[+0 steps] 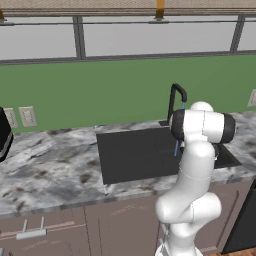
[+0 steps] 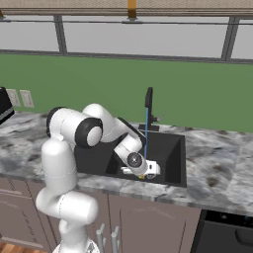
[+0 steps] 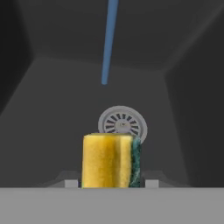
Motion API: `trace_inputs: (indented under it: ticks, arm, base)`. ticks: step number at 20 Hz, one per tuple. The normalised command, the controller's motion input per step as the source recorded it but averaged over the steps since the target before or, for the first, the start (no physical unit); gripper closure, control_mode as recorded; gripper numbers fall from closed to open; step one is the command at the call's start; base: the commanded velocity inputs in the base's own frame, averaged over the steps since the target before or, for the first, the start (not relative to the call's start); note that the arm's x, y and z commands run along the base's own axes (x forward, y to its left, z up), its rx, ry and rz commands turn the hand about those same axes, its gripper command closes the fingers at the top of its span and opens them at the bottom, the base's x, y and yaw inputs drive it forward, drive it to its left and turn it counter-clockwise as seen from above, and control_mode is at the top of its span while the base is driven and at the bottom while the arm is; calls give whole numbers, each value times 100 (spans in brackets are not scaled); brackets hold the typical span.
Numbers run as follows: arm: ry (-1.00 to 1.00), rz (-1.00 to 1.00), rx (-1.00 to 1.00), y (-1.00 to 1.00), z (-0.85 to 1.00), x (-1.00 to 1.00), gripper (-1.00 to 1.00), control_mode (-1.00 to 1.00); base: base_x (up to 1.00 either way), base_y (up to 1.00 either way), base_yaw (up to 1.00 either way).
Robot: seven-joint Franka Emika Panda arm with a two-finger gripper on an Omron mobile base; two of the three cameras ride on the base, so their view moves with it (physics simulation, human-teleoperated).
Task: Soak the sponge with water for a few seconds and then drop it inside the sink.
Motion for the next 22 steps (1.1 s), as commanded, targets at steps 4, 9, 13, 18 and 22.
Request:
trace_inputs:
  ticks: [4, 9, 13, 18, 22]
  arm:
    - [0, 0, 0, 0, 0, 0, -100, -100]
    - [10, 0, 0, -2, 26, 29, -100, -100]
    - [12, 0, 0, 0, 74, 29, -100, -100]
    - [2, 0, 6, -14, 47, 5, -100, -100]
    - [0, 0, 11, -24, 30, 0, -100, -100]
  base:
    - [0, 0, 0]
    - [0, 0, 0]
    - [0, 0, 0]
    - [0, 0, 0]
    - [0, 0, 0]
